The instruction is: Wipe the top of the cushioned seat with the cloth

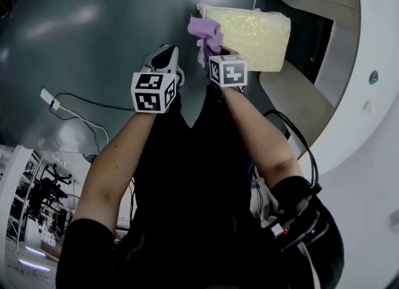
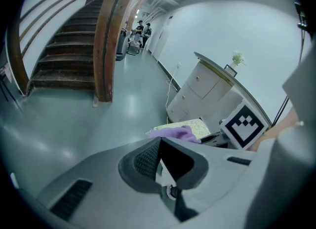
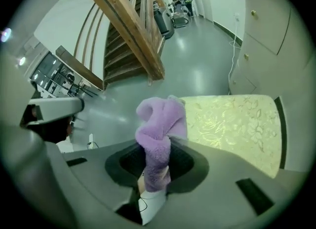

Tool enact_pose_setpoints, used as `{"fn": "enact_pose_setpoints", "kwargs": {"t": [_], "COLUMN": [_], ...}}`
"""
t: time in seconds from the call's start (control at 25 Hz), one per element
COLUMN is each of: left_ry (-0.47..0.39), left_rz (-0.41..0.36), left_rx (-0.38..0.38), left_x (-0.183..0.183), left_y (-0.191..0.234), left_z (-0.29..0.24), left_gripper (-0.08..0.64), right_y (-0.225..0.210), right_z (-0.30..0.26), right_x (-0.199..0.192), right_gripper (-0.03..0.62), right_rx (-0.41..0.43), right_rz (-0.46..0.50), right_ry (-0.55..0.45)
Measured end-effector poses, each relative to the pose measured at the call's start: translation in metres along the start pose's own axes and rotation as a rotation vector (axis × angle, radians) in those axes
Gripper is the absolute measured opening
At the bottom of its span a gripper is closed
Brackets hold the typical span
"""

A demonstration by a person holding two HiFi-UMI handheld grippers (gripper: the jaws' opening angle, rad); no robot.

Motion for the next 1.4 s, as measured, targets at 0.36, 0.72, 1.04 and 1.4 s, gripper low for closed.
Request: {"fn": "enact_pose_setpoints", "kwargs": {"t": [0.36, 0.72, 1.04, 1.4], "left_ry": [-0.021, -0.008, -0.013, -0.007], "left_rz": [-0.078, -0.031, 0.006, 0.032], "left_rx": [-0.086, -0.086, -0.029, 0.004], "left_x": [0.039, 0.040, 0.037, 0.033], "left_y": [-0.092, -0.134, -0.125, -0.103], "left_z": [-0.059, -0.121, -0.151, -0.139], "left_gripper": [0.003, 0.003, 0.003, 0.003], "right_y": [-0.140, -0.259, -0.299, -0.275], "right_z": [0.069, 0.065, 0.035, 0.025], "right_x": [0.008, -0.003, -0.009, -0.005], "right_gripper": [0.100, 0.100, 0.098, 0.098], "right_rx": [-0.116, -0.232, -0.259, -0.234], "right_rz": [-0.106, -0.242, -0.290, -0.281], "right_ry": [-0.076, -0.070, -0.005, 0.007]}}
Point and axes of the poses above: the fingertips, and each gripper's own axes: z backward along the fingers, y to its left, x out of its top, the point moved 10 cm from there along z, backward along the fingers, and after that the axes turned 7 degrees about -x, right-handed, at the moved point
